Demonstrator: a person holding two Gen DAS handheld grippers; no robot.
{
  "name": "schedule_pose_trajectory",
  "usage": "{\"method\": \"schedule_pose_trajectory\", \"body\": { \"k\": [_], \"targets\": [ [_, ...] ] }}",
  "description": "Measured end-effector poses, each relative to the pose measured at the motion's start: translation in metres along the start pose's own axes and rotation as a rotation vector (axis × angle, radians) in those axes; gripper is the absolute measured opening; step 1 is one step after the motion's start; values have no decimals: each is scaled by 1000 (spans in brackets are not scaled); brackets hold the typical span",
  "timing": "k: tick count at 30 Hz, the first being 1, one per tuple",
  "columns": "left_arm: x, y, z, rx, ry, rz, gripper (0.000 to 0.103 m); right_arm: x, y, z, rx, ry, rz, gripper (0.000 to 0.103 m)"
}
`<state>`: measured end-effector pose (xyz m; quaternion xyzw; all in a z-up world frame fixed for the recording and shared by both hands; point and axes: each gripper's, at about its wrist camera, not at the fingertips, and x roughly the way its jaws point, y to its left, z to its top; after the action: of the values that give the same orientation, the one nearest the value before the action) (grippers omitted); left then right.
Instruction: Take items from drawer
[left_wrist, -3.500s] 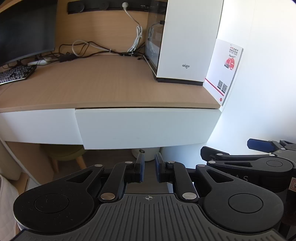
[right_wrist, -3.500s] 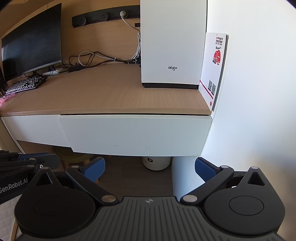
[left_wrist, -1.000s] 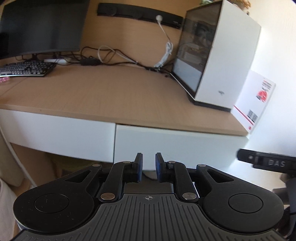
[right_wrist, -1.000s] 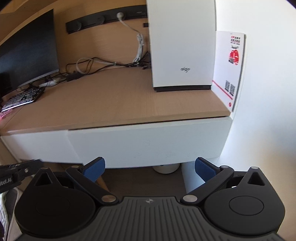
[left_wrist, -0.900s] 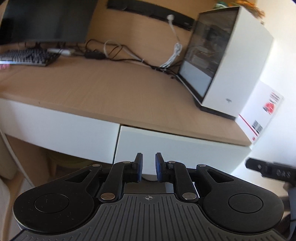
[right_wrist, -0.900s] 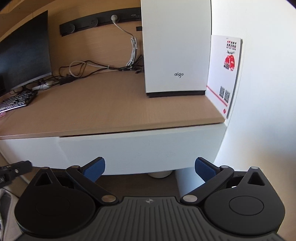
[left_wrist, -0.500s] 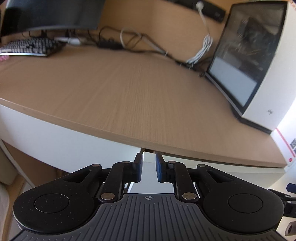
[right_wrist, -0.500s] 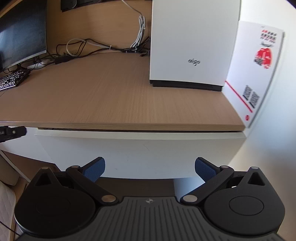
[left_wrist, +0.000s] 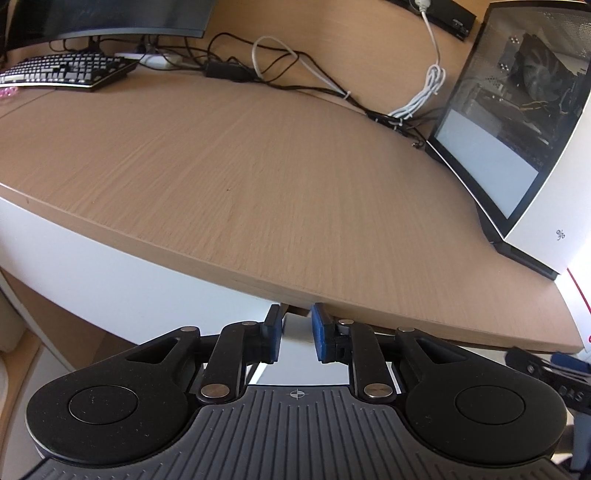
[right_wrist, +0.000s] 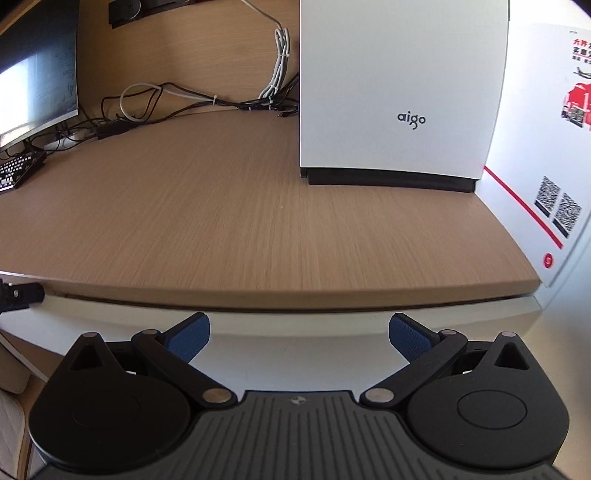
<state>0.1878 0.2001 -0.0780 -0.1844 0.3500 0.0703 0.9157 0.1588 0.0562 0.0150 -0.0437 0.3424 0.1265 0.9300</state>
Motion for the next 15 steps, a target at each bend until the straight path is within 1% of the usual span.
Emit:
{"method": "schedule_pose_trajectory", "body": {
  "k": [2,4,6,8,11,15],
  "targets": [
    [1,0,1,-5,10,-3,20,7,3,2,-8,-1,-6,103],
    [2,1,3,-32,27,-4,21,13,5,3,-11,8,-17,103],
    [3,0,5,-40,42,-3,21,14,4,2,5,11,-17,103],
    [3,-2,5,-24,50,2,24,15,4,2,1,12,-18,103],
    [1,-7,4,9,61,10,28,16,3,5,2,36,-15,103],
    [-2,-4,3,0,80,-3,29,14,2,3,1,42,-14,103]
  ]
}}
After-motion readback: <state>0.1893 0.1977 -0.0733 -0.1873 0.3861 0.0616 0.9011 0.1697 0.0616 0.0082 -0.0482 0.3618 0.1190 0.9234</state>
